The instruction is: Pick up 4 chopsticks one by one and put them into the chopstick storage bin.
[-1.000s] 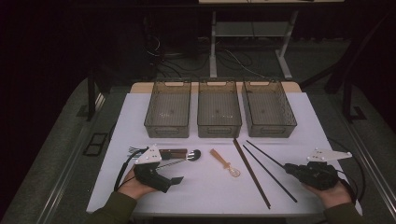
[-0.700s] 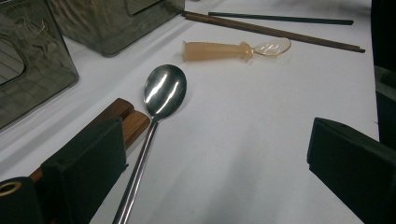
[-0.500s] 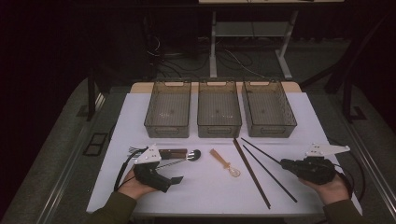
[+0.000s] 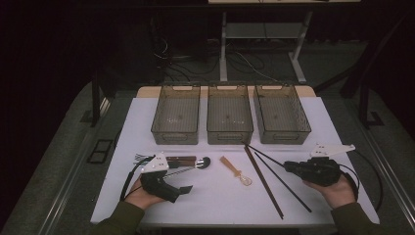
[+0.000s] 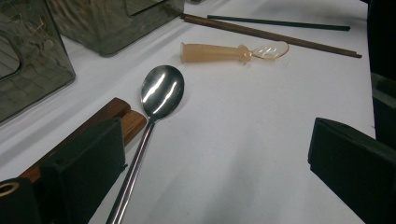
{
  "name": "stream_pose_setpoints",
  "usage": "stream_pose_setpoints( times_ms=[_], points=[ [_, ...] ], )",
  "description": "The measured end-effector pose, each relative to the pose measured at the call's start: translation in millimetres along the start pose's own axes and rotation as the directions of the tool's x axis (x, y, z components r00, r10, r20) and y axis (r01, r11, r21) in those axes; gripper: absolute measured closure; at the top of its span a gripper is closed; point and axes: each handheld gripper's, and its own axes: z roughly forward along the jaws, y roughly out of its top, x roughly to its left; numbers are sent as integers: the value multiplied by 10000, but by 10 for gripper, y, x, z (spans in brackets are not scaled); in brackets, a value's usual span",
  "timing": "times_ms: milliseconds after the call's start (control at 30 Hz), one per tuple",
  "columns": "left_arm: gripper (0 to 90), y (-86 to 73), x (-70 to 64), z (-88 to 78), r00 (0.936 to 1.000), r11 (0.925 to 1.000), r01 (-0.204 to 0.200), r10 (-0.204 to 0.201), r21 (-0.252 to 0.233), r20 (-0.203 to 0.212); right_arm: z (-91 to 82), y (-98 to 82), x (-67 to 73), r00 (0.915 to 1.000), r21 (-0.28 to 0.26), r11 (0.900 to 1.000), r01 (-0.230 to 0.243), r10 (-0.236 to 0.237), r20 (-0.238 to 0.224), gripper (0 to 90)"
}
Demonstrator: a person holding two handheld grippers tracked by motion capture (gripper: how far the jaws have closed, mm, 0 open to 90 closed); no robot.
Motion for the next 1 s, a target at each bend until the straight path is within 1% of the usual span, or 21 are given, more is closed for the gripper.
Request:
stream_pose_setpoints(
  times_ms=[167,367,500,733,1000],
  points=[
    [30,2,1,-11,10000,10000,-2,2,-78,-30,34,65,12,9998,-132,9999,38,-41,-178,850],
    [30,8,-2,-2,10000,10000,-57,57,38,3,56,131,39,9992,-269,9995,140,-150,-364,851],
    [30,7,-3,3,10000,10000,-37,37,8,-8,88,194,62,9985,-360,9992,191,-209,-512,851],
    [30,8,-5,6,10000,10000,-55,55,39,9,168,346,105,9973,-483,9980,410,-439,-593,851],
    [30,8,-6,10,10000,10000,-50,50,30,22,271,515,125,9966,-668,9966,474,-516,-635,851]
  ],
)
